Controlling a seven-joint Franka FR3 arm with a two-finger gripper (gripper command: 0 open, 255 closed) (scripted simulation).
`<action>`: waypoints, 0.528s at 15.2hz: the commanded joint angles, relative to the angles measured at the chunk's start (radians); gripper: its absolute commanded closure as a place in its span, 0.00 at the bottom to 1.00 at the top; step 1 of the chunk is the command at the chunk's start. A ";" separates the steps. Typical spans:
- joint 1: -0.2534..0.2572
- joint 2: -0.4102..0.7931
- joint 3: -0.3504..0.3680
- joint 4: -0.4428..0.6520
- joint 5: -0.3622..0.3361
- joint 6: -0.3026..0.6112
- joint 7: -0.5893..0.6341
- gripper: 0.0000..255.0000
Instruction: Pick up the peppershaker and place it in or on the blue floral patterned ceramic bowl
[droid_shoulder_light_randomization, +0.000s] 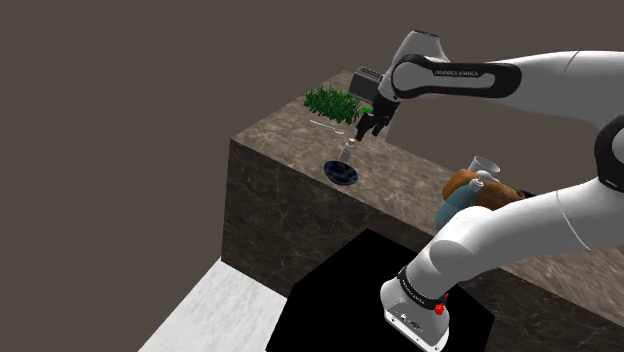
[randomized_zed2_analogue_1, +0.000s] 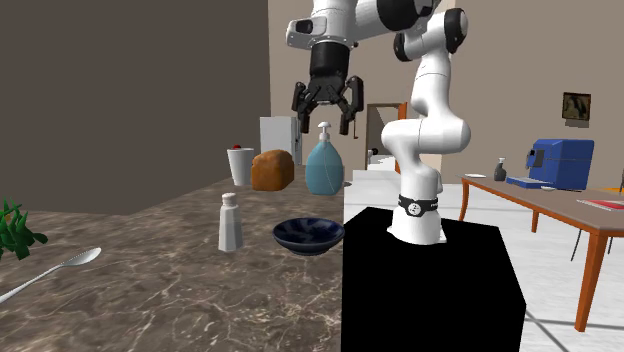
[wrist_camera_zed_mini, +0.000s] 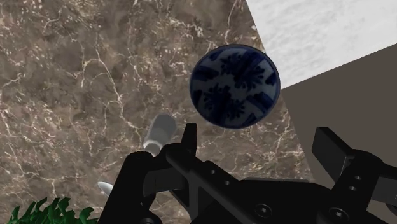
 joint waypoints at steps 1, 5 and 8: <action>-0.004 0.064 -0.032 0.015 -0.004 0.060 -0.040 0.00; -0.003 0.204 -0.088 0.073 0.013 0.156 -0.118 0.00; -0.002 0.314 -0.125 0.131 0.044 0.218 -0.184 0.00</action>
